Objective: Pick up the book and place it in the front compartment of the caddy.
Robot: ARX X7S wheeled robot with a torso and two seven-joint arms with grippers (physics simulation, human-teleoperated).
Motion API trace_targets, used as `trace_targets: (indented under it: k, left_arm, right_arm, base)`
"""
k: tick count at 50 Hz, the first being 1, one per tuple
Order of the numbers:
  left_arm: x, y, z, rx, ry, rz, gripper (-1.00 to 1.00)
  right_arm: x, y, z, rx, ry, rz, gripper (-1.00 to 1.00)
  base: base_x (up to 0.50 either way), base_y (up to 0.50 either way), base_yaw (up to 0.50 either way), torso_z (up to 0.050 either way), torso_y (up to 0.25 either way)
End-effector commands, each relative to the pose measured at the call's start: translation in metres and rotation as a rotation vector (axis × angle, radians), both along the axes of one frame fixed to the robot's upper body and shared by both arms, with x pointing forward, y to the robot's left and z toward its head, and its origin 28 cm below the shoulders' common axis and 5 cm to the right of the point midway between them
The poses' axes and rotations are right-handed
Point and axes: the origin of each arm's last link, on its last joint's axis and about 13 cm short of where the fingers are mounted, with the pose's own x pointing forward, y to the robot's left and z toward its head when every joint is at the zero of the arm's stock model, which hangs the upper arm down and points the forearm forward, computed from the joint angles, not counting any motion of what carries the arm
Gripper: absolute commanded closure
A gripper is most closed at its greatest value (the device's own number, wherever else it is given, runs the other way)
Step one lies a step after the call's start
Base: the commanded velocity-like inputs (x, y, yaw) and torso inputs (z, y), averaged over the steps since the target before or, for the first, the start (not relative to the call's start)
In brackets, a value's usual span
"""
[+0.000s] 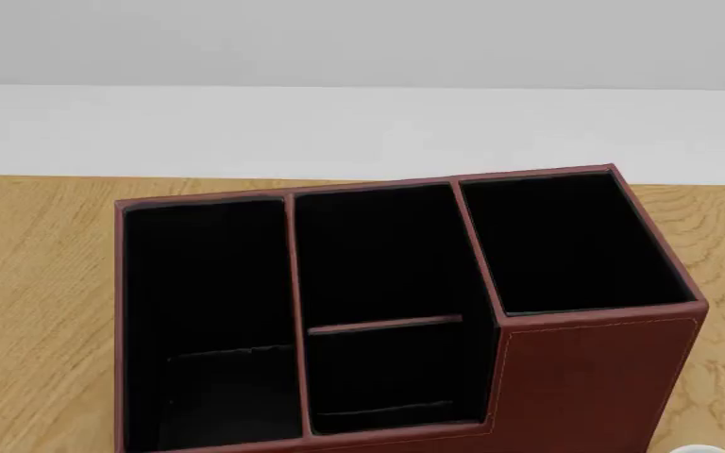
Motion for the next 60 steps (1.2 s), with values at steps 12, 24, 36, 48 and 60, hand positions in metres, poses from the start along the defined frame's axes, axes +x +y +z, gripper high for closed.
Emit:
trace_targets:
  k: [12, 24, 36, 48, 60]
  left_arm:
    - [-0.001, 0.000, -0.001, -0.004, -0.003, 0.000, -1.00]
    - [-0.001, 0.001, 0.000, -0.006, -0.007, 0.002, -1.00]
    - [0.000, 0.001, 0.002, -0.003, -0.013, 0.000, -1.00]
    - [0.000, 0.001, 0.005, 0.001, -0.017, 0.003, -1.00]
    - [0.000, 0.001, 0.003, -0.001, -0.015, 0.001, -1.00]
  right_arm:
    - [-0.003, 0.000, 0.003, 0.006, 0.016, 0.028, 1.00]
    - [-0.006, 0.010, 0.031, 0.107, -0.060, 0.047, 1.00]
    - [-0.014, 0.015, 0.055, 0.190, -0.147, 0.086, 1.00]
    - [-0.022, 0.022, 0.092, 0.317, -0.278, 0.132, 1.00]
    - [-0.024, 0.029, 0.125, 0.394, -0.385, 0.175, 1.00]
  base:
    - [0.00, 0.00, 0.00, 0.000, 0.000]
    - [0.00, 0.00, 0.00, 0.000, 0.000]
    - [0.00, 0.00, 0.00, 0.000, 0.000]
    - [0.00, 0.00, 0.00, 0.000, 0.000]
    - [0.00, 0.00, 0.00, 0.000, 0.000]
